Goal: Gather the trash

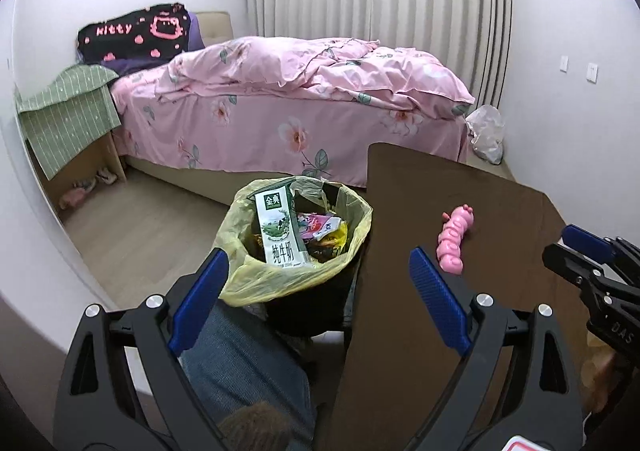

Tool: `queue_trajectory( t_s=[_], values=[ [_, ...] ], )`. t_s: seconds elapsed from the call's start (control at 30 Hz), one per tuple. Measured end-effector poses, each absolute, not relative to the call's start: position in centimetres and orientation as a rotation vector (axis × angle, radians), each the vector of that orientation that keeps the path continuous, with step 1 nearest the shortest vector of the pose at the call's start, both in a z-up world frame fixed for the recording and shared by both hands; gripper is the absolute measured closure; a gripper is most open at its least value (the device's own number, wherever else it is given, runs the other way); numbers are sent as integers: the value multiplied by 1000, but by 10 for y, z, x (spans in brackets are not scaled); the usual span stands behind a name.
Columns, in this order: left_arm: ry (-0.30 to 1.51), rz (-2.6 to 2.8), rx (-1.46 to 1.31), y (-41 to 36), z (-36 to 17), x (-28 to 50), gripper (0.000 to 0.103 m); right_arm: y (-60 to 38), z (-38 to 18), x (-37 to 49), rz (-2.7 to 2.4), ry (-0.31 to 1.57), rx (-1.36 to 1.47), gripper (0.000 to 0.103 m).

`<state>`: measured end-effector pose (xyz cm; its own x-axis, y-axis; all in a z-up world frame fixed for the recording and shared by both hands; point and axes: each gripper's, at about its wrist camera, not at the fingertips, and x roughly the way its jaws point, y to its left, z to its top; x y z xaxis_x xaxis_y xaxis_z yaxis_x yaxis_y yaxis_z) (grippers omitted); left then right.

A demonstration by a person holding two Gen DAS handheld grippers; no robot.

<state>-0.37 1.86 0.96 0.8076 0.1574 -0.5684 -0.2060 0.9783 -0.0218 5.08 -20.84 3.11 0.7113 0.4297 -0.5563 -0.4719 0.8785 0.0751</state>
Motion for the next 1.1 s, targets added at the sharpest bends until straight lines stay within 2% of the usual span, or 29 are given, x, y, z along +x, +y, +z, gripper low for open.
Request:
queue_trajectory(
  t_s=[0.4, 1.1],
  values=[
    [567, 197, -76, 15, 20, -35, 16, -203, 37, 12, 459, 555, -108, 57],
    [602, 151, -49, 5, 11, -28, 16, -201, 31, 15, 452, 583, -94, 57]
  ],
)
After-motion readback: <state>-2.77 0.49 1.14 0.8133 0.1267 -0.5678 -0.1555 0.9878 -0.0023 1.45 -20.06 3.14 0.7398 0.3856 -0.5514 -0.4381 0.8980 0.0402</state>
